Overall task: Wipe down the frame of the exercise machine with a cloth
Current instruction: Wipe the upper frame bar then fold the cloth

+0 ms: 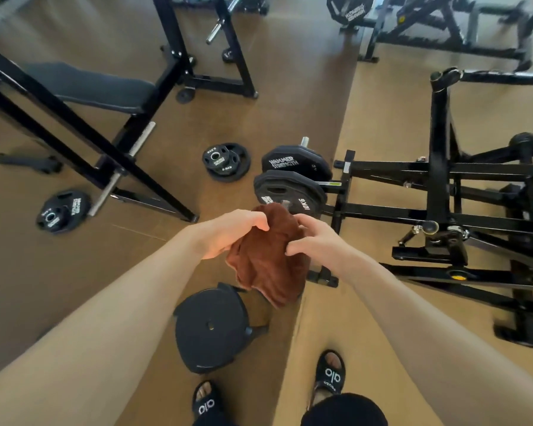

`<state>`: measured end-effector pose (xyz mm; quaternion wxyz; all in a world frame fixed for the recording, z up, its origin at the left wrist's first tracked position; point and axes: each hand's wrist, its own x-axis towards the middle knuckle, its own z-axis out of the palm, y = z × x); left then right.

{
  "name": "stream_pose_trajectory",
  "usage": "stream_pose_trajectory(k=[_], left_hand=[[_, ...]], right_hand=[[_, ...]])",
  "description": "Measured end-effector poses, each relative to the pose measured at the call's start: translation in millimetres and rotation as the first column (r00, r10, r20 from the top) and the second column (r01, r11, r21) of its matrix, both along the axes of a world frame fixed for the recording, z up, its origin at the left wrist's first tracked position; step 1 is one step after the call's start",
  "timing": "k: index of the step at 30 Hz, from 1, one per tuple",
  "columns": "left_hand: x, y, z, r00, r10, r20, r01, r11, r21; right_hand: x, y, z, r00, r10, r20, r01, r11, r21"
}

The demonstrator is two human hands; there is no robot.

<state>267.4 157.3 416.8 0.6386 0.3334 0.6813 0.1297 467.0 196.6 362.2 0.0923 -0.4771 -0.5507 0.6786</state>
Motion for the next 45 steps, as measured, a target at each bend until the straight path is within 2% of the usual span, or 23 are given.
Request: stream_pose_trajectory(k=[5,9,14,16,21,25,32,34,37,40,43,45], left_hand=[[-90,-41,0,0.997,-0.052,-0.061,0.056,0.997,0.052],[-143,-77,-5,0.973,-0.166,-0.159,0.183,0.978,0.099],[-187,-98,-4,0.948,-0.298,-0.111,0.31,0.945,0.102],[-195,-98,-3,0.924,-0.355,-0.141,0.372,0.921,0.119],[-201,-88,-1,0.904,-0.386,-0.185,0.415,0.896,0.157],[-211,-68,5,0.9,-0.387,-0.2,0.413,0.904,0.111],[-229,-14,4,0.868,-0.466,-0.169,0.483,0.873,0.072],[-242,5,-4,0.859,-0.484,-0.168,0.5,0.864,0.063],[-273,39,-22,0.849,-0.506,-0.15,0.518,0.854,0.052],[-311,80,-42,0.836,-0.543,-0.082,0.548,0.834,0.057],[-355,123,-58,0.788,-0.615,-0.012,0.614,0.784,0.094],[-385,149,-64,0.766,-0.642,-0.021,0.64,0.76,0.112]], right_hand=[[-82,-44,6,0.998,-0.014,-0.059,0.011,0.999,-0.044],[-139,-87,-2,0.994,-0.089,-0.062,0.083,0.992,-0.095],[-173,-122,-7,0.971,-0.231,-0.056,0.222,0.966,-0.133],[-179,-126,-6,0.955,-0.291,-0.054,0.282,0.95,-0.137],[-189,-112,-4,0.967,-0.253,-0.007,0.253,0.967,-0.006],[-199,-97,-5,0.968,-0.251,0.008,0.249,0.962,0.111],[-218,-65,4,0.946,-0.325,-0.022,0.325,0.939,0.111],[-234,-56,2,0.94,-0.341,-0.002,0.34,0.937,0.084],[-266,-38,-9,0.915,-0.402,0.038,0.404,0.913,-0.062],[-304,-19,-26,0.85,-0.525,0.041,0.522,0.83,-0.199],[-353,4,-38,0.775,-0.632,0.025,0.616,0.744,-0.259],[-387,20,-39,0.729,-0.684,0.022,0.66,0.694,-0.289]])
